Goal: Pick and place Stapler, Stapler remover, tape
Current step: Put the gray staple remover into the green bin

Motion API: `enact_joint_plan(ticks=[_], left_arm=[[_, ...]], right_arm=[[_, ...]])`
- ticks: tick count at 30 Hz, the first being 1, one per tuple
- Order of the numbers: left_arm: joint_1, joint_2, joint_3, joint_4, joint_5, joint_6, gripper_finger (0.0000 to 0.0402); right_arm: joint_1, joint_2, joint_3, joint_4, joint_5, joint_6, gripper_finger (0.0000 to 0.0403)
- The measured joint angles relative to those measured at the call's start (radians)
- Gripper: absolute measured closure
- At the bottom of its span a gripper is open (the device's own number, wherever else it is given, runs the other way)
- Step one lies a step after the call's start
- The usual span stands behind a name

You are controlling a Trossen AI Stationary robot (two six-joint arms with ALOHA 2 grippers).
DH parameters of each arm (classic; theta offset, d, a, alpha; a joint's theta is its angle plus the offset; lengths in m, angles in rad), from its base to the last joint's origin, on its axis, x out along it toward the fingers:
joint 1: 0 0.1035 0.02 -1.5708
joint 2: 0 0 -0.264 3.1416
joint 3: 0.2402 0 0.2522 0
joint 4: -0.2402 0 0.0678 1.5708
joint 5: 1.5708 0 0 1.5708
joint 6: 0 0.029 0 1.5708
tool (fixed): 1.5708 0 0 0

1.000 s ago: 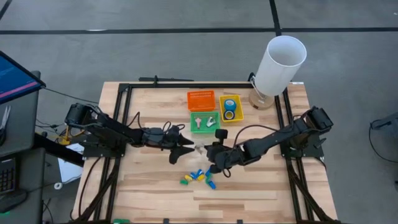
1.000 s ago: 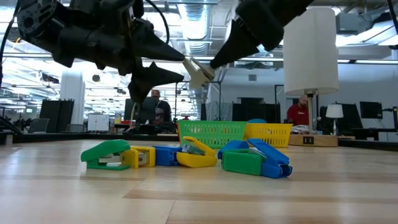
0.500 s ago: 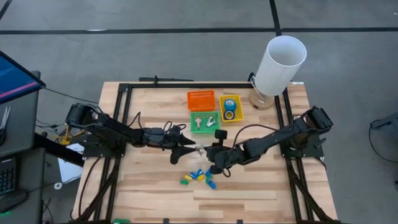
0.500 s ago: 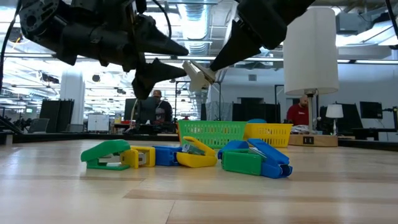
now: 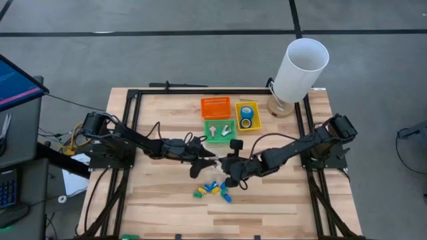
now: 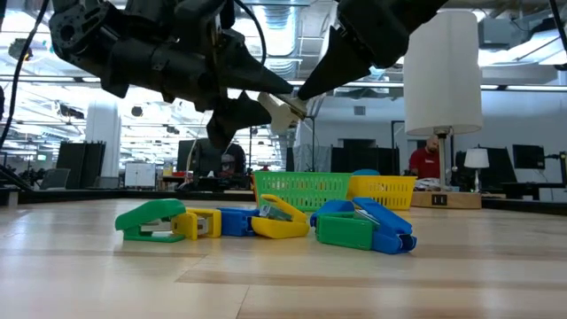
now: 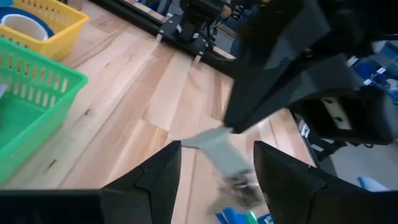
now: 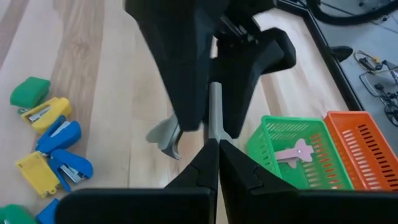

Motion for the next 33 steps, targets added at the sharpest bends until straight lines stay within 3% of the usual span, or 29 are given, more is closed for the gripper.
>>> enact_joint_plan(ticks=[11, 25, 33], left_arm=[[0.000, 0.000, 0.000, -0.004, 0.020, 0.020, 0.0217], [0.000, 0.001, 0.000, -0.005, 0.020, 0.052, 0.0332], [-0.001, 0.001, 0.000, 0.006, 0.021, 0.053, 0.0356]], right_arm=[[0.000, 0.000, 0.000, 0.000, 0.008, 0.000, 0.0403], [0.008, 0.000, 0.000, -0.006, 0.002, -0.010, 0.0399], [0.009, 0.000, 0.000, -0.010, -0.003, -0.010, 0.0343]])
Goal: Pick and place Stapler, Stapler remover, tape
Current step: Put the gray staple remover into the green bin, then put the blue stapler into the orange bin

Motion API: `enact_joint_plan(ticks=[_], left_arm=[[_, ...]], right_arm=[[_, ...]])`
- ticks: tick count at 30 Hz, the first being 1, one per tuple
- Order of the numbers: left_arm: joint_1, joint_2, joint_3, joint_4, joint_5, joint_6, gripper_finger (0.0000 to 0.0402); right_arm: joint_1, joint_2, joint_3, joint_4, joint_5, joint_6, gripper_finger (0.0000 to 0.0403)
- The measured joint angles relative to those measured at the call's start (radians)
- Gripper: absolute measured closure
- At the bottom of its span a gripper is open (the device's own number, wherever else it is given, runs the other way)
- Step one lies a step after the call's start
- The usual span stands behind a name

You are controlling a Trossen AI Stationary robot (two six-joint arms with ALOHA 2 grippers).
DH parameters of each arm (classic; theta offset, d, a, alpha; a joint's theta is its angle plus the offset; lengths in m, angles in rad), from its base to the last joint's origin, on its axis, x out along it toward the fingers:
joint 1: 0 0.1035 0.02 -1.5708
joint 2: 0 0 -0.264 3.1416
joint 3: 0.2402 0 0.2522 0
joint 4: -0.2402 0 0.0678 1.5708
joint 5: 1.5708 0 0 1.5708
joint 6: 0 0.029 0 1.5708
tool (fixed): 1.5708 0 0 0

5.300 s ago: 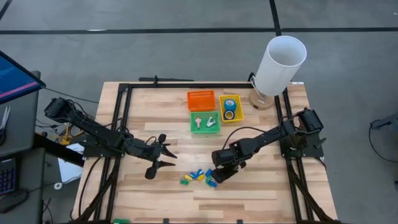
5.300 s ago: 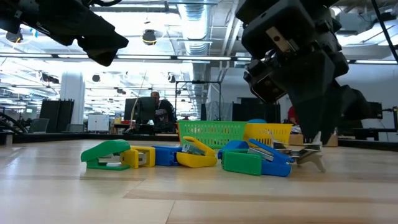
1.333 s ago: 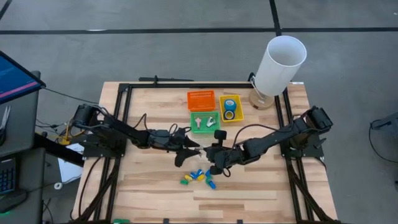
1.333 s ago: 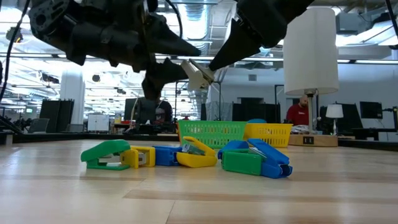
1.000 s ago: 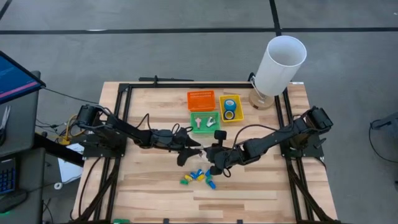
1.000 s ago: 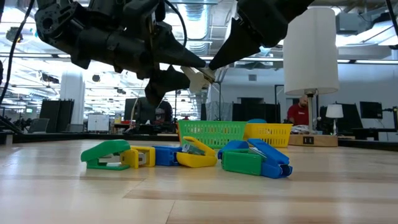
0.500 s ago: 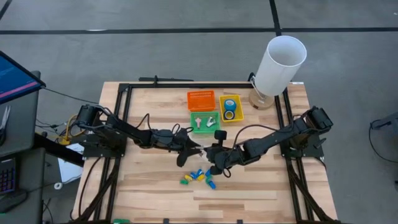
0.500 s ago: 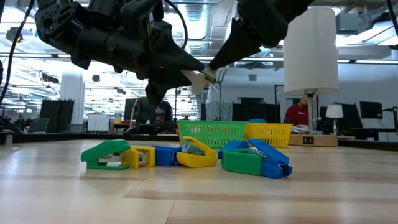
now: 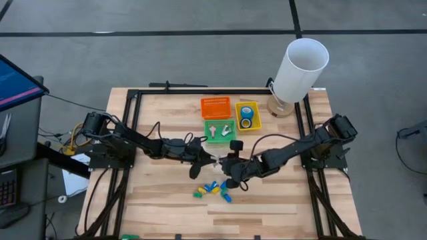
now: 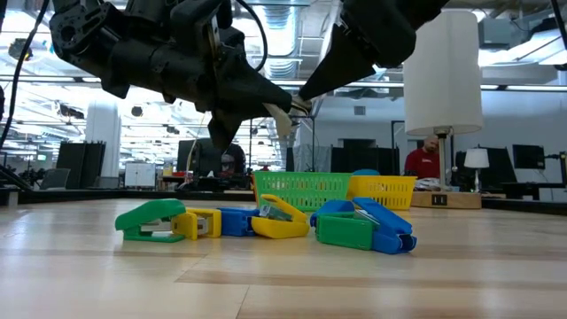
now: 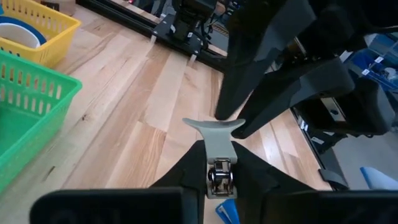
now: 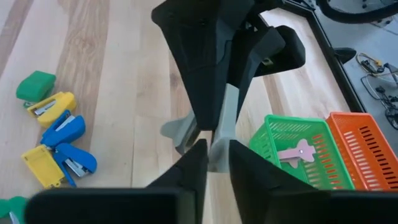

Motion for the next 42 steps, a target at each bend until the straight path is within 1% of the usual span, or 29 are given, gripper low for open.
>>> enact_joint_plan(ticks=[4, 6, 11, 14, 15, 17, 19, 22, 26, 29, 35, 38, 40, 42], left_arm=[[0.011, 0.000, 0.000, -0.003, -0.006, 0.047, 0.0357], [0.023, 0.000, -0.001, -0.010, -0.032, 0.053, 0.0356], [0.089, 0.000, -0.002, -0.012, -0.043, 0.086, 0.0356], [0.164, 0.000, 0.018, -0.038, -0.042, 0.105, 0.0356], [0.192, 0.000, 0.033, -0.068, -0.038, 0.105, 0.0355], [0.254, 0.000, 0.070, -0.158, 0.005, 0.115, 0.0355], [0.300, 0.000, 0.097, -0.207, 0.060, 0.170, 0.0355], [0.328, 0.000, 0.120, -0.204, 0.110, 0.238, 0.0353], [0.337, 0.000, 0.143, -0.204, 0.111, 0.263, 0.0340], [0.329, 0.000, 0.144, -0.213, 0.087, 0.286, 0.0320], [0.332, 0.000, 0.144, -0.238, 0.059, 0.279, 0.0276], [0.325, 0.000, 0.143, -0.239, 0.067, 0.289, 0.0261], [0.303, 0.000, 0.141, -0.242, 0.099, 0.304, 0.0255], [0.266, 0.000, 0.131, -0.241, 0.117, 0.319, 0.0253]], right_arm=[[-0.003, 0.000, 0.000, -0.007, 0.012, 0.001, 0.0306], [-0.003, 0.000, 0.000, -0.022, 0.034, 0.005, 0.0287], [0.007, 0.000, 0.000, -0.092, 0.153, 0.053, 0.0241], [0.013, 0.000, 0.000, -0.147, 0.236, 0.101, 0.0215], [0.013, 0.000, 0.000, -0.163, 0.251, 0.111, 0.0207], [0.012, 0.000, 0.000, -0.189, 0.266, 0.124, 0.0194], [0.011, 0.000, 0.000, -0.206, 0.266, 0.133, 0.0183], [0.010, 0.000, 0.000, -0.221, 0.266, 0.147, 0.0175], [0.010, 0.000, 0.000, -0.227, 0.265, 0.161, 0.0173], [0.010, 0.000, 0.000, -0.232, 0.265, 0.161, 0.0173], [0.010, 0.000, 0.000, -0.239, 0.262, 0.169, 0.0173], [0.010, 0.000, 0.000, -0.240, 0.255, 0.188, 0.0173], [0.010, 0.000, 0.000, -0.244, 0.207, 0.215, 0.0173], [0.010, 0.000, 0.000, -0.247, 0.123, 0.246, 0.0173]])
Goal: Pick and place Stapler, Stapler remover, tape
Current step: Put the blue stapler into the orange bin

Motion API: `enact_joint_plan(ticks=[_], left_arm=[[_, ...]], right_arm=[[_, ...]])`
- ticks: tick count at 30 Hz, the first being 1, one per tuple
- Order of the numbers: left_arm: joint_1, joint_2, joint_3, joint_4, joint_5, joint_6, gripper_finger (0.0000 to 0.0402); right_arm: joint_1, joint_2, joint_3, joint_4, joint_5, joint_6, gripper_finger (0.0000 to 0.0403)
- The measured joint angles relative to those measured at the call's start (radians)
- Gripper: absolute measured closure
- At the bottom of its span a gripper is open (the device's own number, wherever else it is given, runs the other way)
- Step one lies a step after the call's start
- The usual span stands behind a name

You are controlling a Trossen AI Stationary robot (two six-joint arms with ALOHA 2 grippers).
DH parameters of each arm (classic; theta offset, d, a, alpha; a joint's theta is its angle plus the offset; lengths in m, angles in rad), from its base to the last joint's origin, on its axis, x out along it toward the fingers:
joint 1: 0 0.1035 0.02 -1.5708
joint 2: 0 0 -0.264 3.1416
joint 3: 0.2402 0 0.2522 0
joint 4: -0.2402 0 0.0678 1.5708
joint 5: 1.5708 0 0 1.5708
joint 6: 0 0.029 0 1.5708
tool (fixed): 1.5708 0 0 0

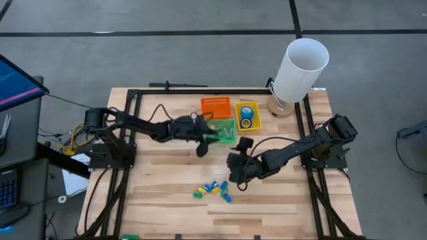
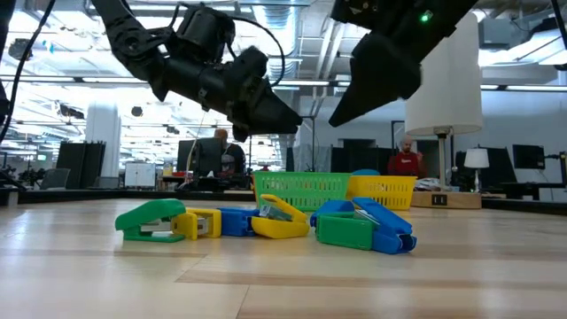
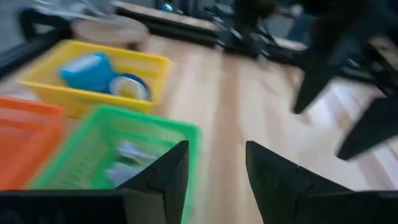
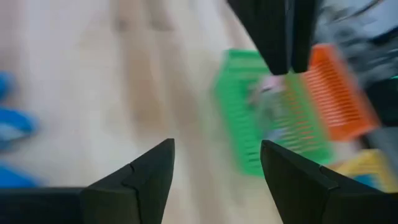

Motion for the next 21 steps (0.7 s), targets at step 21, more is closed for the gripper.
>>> enact_joint_plan(ticks=[21], left_arm=[[-0.575, 0.000, -0.170, 0.108, -0.401, -0.233, 0.0253]], right_arm=[[0.071, 0.069, -0.001, 0.101, -0.566, 0.089, 0.0173]])
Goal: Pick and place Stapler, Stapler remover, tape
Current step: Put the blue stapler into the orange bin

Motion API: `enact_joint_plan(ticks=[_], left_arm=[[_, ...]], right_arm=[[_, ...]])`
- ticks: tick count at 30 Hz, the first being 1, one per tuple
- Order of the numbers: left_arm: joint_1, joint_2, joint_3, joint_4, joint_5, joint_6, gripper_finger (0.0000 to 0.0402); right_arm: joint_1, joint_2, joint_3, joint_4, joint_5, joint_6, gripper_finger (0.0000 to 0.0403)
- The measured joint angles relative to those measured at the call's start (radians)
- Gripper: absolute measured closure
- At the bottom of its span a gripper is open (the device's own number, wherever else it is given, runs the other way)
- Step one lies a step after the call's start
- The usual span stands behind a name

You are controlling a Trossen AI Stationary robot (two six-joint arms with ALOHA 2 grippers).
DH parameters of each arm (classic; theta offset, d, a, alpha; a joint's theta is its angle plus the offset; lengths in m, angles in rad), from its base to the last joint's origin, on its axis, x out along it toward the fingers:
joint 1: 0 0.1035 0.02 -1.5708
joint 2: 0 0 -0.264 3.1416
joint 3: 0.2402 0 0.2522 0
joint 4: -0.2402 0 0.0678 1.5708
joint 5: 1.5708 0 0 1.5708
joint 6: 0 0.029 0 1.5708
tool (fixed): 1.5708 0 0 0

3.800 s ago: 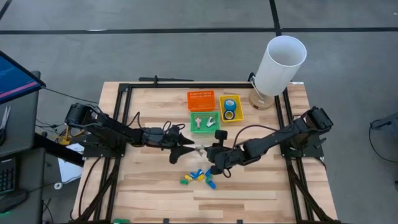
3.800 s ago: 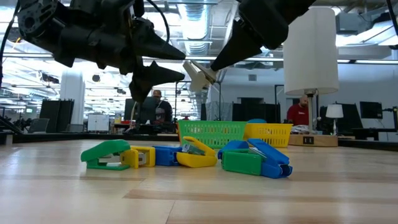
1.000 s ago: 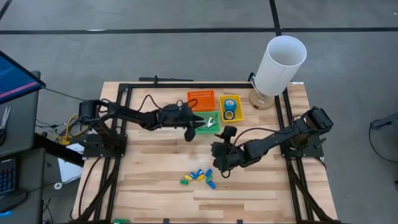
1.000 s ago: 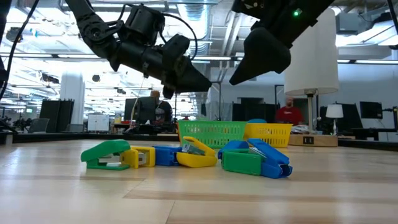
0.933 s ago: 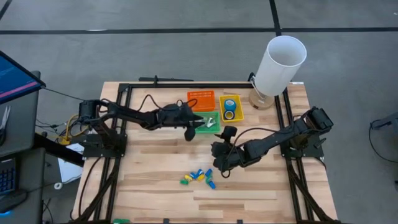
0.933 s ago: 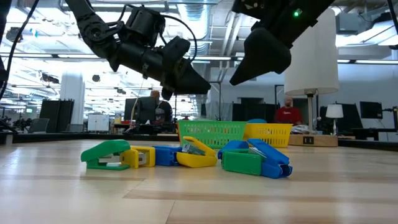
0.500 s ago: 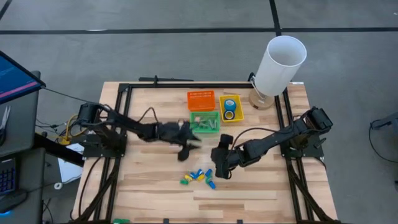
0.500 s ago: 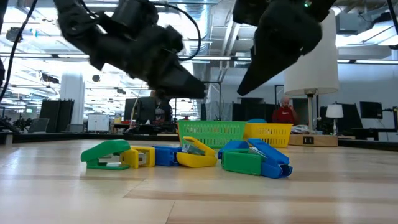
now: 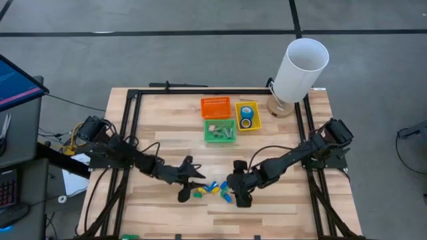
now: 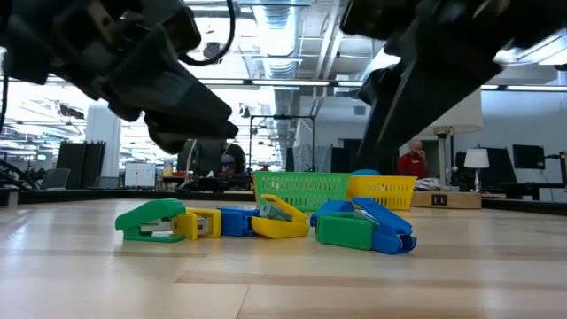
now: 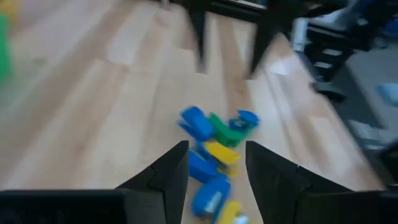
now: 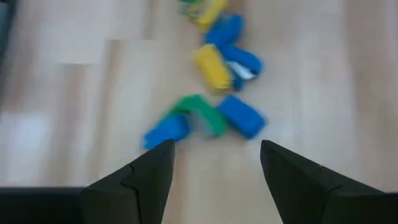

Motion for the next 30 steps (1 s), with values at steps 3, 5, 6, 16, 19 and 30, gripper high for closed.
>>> enact_joint_plan(ticks=[3, 5, 6, 16, 19, 30], left_arm=[[0.007, 0.000, 0.000, 0.002, -0.051, 0.051, 0.0253], [0.022, 0.000, 0.000, 0.003, -0.058, 0.052, 0.0253], [0.029, 0.000, 0.000, 0.003, -0.058, 0.050, 0.0253], [0.015, 0.000, 0.000, 0.002, -0.058, -0.030, 0.0253], [-0.012, 0.000, 0.000, 0.004, -0.058, -0.044, 0.0253], [-0.040, -0.001, 0.000, 0.047, -0.100, -0.042, 0.0253]], right_arm=[[0.004, 0.000, 0.000, 0.002, -0.049, 0.027, 0.0173], [0.006, 0.000, 0.000, 0.017, -0.053, 0.056, 0.0173], [0.008, 0.000, 0.000, 0.026, -0.052, 0.079, 0.0173], [-0.029, 0.058, -0.004, 0.032, -0.052, 0.407, 0.0173], [-0.025, 0.094, 0.004, 0.065, -0.078, 0.434, 0.0173], [0.013, 0.145, 0.001, 0.151, -0.113, 0.472, 0.0173]])
